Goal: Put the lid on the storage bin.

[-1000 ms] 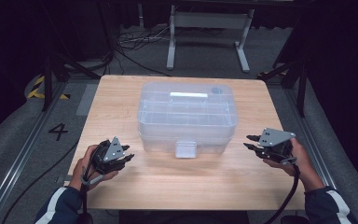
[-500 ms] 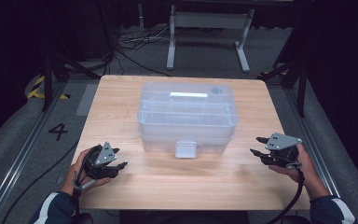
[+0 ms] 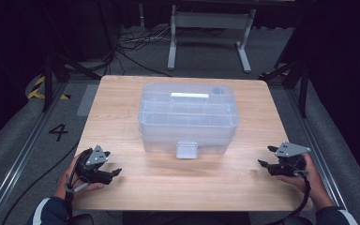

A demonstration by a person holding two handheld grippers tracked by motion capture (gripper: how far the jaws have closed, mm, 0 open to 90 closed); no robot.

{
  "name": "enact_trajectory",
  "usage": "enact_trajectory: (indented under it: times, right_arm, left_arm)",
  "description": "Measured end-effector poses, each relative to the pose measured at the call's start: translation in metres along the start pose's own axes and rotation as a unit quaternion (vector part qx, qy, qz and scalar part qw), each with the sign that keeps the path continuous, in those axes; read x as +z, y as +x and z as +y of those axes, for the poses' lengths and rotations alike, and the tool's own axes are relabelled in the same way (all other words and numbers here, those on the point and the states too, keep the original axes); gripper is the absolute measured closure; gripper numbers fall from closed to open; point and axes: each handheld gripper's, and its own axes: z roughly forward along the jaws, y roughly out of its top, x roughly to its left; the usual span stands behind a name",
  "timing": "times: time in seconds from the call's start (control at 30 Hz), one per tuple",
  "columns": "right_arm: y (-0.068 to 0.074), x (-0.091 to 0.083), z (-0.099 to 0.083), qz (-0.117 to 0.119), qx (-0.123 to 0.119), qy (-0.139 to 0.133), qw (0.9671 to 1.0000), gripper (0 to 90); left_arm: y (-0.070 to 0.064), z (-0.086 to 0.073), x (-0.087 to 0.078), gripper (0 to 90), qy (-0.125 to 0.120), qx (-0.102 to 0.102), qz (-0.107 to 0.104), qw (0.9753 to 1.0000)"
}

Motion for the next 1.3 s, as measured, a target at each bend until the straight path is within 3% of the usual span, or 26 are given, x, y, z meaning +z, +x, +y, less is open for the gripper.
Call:
enact_trajectory:
  times: [0.07,0.23,0.33,0.4,0.5,1.3]
  right_arm:
    - [-0.001,0.003,-0.011,0.009,0.025,0.0,0.9996,29.8]
    - [-0.002,0.009,-0.026,-0.005,0.065,0.005,0.9979,23.3]
    - [-0.004,0.01,-0.032,-0.003,0.094,-0.01,0.9955,20.8]
    - [-0.005,0.012,-0.035,0.002,0.112,-0.02,0.9935,19.5]
    - [-0.01,0.014,-0.036,0.014,0.143,-0.012,0.9896,15.7]
    - [-0.011,0.015,-0.036,0.014,0.146,-0.009,0.9891,14.7]
  left_arm:
    - [0.002,-0.003,0.001,21.1,-0.001,-0.01,-0.005,0.9999]
    - [0.002,-0.011,0.007,18.8,0.02,-0.025,-0.013,0.9994]
    - [0.004,-0.016,0.009,16.0,0.008,-0.051,-0.019,0.9985]
    - [0.003,-0.021,0.009,15.5,-0.008,-0.056,-0.014,0.9983]
    - [0.002,-0.021,0.009,15.3,-0.008,-0.06,-0.012,0.9981]
    - [0.0,-0.019,0.011,12.1,-0.005,-0.068,-0.002,0.9977]
